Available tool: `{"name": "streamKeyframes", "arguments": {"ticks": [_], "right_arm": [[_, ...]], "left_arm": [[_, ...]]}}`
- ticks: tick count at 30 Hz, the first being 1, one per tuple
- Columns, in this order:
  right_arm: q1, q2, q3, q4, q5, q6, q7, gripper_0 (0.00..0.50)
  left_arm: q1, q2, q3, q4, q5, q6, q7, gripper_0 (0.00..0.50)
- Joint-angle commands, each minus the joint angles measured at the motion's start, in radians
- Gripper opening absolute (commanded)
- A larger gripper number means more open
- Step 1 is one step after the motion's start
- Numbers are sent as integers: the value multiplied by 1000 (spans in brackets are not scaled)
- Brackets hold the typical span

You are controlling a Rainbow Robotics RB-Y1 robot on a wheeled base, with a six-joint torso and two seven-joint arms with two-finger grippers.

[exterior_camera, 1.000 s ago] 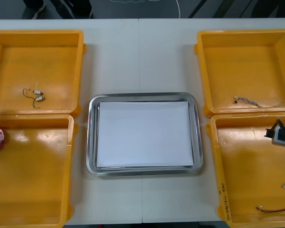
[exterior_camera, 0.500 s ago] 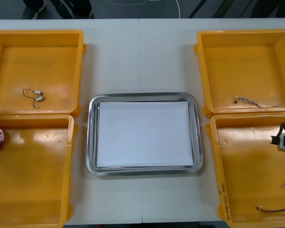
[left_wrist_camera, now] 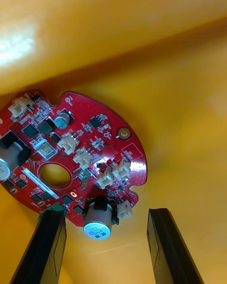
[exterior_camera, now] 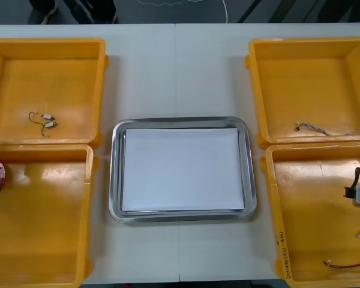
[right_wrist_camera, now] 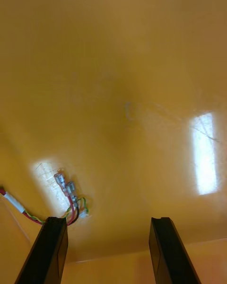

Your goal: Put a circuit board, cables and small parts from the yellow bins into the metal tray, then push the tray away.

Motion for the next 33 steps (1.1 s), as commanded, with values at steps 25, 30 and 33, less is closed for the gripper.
{"name": "streamKeyframes", "arguments": {"ticks": [25, 30, 33], "right_arm": [[167, -11, -18, -2, 19, -162, 29, 500], [167, -11, 14, -4, 26, -206, 29, 500], [167, -2, 26, -2, 28, -229, 29, 500]], "left_arm": [[38, -42, -8, -4, -44, -21, -66, 461], [38, -49, -8, -4, -52, -23, -69, 418], [37, -49, -8, -4, -47, -24, -71, 375]]}}
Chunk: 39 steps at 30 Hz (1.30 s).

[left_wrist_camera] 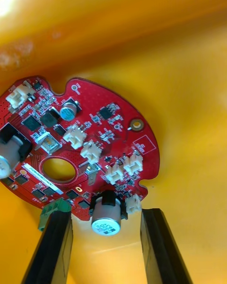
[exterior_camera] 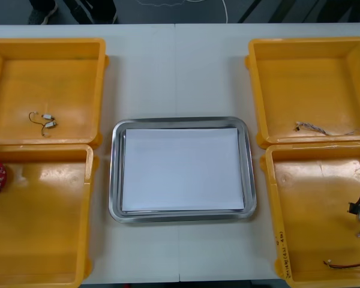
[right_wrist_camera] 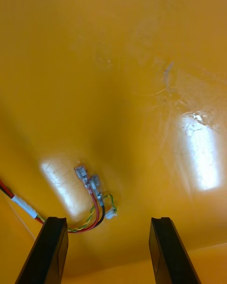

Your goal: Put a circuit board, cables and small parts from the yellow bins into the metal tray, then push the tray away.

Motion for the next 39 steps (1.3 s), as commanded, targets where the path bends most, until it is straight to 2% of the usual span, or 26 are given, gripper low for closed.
{"name": "streamKeyframes", "arguments": {"ticks": [1, 3, 4, 5, 7, 9, 11, 14, 18, 23, 33, 39], "right_arm": [[18, 3, 23, -4, 15, -32, 29, 500], [18, 15, 24, -2, 22, -32, 29, 500], [18, 21, 27, -4, 27, -32, 29, 500], [18, 29, 30, -2, 31, -32, 29, 500], [18, 36, 34, -2, 38, -32, 29, 500], [20, 42, 38, -4, 45, -33, 29, 500], [18, 52, 44, -4, 59, -38, 29, 500], [18, 62, 49, 1, 76, -42, 29, 500], [18, 85, 55, 19, 93, -62, 29, 500], [20, 85, 70, 33, 107, -93, 29, 500], [18, 85, 104, 65, 131, -167, 29, 500], [20, 87, 122, 85, 137, -202, 29, 500]], "left_arm": [[22, -30, -8, -3, -3, -9, -71, 361], [20, -29, -6, -3, -3, -11, -71, 298], [20, -29, -8, -3, -5, -12, -71, 239], [20, -30, -8, -3, -3, -14, -71, 205], [20, -30, -8, -3, -3, -14, -71, 178], [20, -29, -8, -3, -3, -14, -71, 132], [19, -30, -6, -3, -3, -14, -71, 52], [19, -29, -8, -3, -3, -14, -71, 0], [14, -29, -8, -5, 5, -12, -69, 0], [5, -29, 6, -12, 15, 6, -66, 0], [23, -29, 66, -143, 54, 133, -14, 0], [94, -29, 58, -287, 66, 156, 126, 0]]}}
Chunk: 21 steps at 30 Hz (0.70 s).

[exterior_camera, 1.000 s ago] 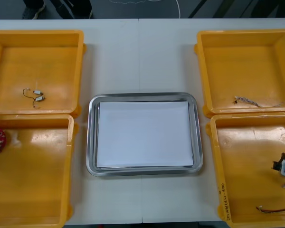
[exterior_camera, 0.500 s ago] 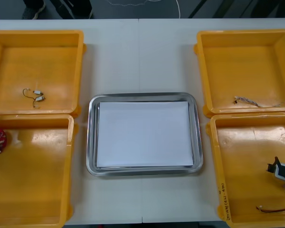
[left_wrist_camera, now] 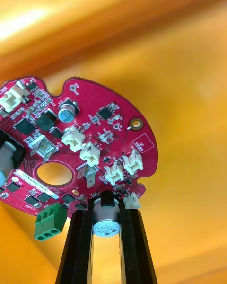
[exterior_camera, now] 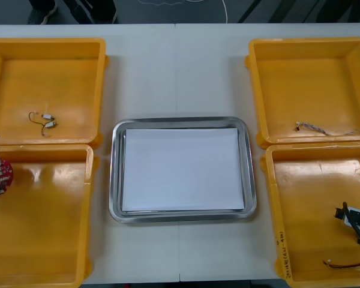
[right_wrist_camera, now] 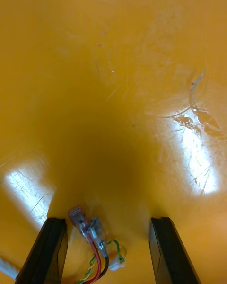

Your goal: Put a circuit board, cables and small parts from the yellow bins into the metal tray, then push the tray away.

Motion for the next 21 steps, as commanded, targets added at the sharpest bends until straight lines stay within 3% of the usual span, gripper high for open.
{"name": "streamKeyframes", "arguments": {"ticks": [1, 2, 3, 5, 7, 11, 13, 21], "right_arm": [[19, 10, 37, 23, 13, -43, 29, 500], [19, 11, 38, 23, 13, -43, 29, 500], [19, 11, 38, 23, 13, -43, 29, 456], [21, 13, 38, 23, 17, -43, 29, 243], [22, 15, 38, 23, 18, -43, 29, 147], [24, 18, 38, 25, 18, -44, 29, 26], [24, 18, 38, 26, 18, -46, 29, 0], [25, 18, 32, 5, 3, -48, 29, 0]], "left_arm": [[85, -7, 18, -140, 12, 26, 151, 0], [97, -7, 12, -163, 12, 29, 177, 0], [103, -7, 9, -174, 12, 30, 189, 0], [125, -7, -3, -211, 10, 36, 232, 0], [140, -7, -17, -232, 5, 35, 257, 0], [165, -9, -57, -271, -4, 35, 315, 0], [168, -7, -75, -277, -8, 35, 338, 0], [168, -30, -149, -277, -33, 32, 387, 0]]}}
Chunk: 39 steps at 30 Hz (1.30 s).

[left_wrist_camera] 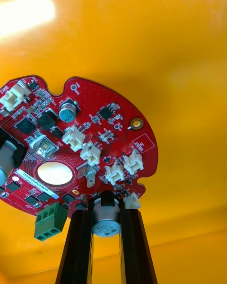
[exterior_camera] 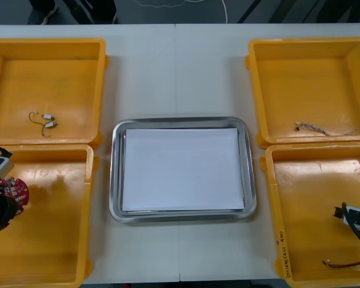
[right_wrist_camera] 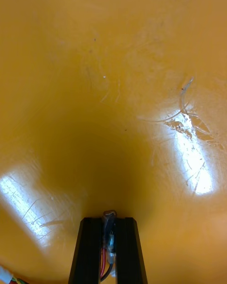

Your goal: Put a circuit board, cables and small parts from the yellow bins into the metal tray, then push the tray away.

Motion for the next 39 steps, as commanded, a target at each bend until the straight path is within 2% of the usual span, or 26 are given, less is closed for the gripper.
{"name": "streamKeyframes", "arguments": {"ticks": [1, 12, 18, 20, 21, 22, 26, 28, 31, 33, 39], "right_arm": [[23, 16, 23, -5, -7, -17, 29, 0], [13, 16, -9, -211, -4, 104, 29, 0], [-15, 15, -14, -264, 2, 142, 29, 0], [-30, 15, -12, -270, 6, 150, 29, 0], [-38, 15, -12, -275, 7, 150, 29, 0], [-44, 15, -12, -278, 9, 151, 29, 0], [-69, 18, -1, -281, 25, 150, 29, 0], [-93, 19, 15, -280, 41, 150, 29, 0], [-122, 22, 32, -280, 52, 150, 29, 0], [-138, 24, 43, -278, 62, 150, 29, 0], [-194, 30, 120, -278, 173, 142, 29, 0]], "left_arm": [[24, -33, -33, -30, -25, 5, 24, 0], [45, -92, -34, -22, -74, 8, 17, 5], [56, -119, -34, -13, -100, 1, 5, 23], [56, -122, -34, -13, -103, -1, 2, 52], [56, -125, -34, -13, -105, -1, 1, 83], [56, -125, -34, -13, -106, -1, -1, 141], [56, -125, -34, -13, -109, -1, -4, 275], [58, -125, -34, -13, -111, -1, -6, 381], [56, -125, -34, -13, -114, -2, -6, 491], [55, -125, -30, -13, -112, -2, -7, 500], [30, -122, 23, -19, -94, 36, -26, 500]]}}
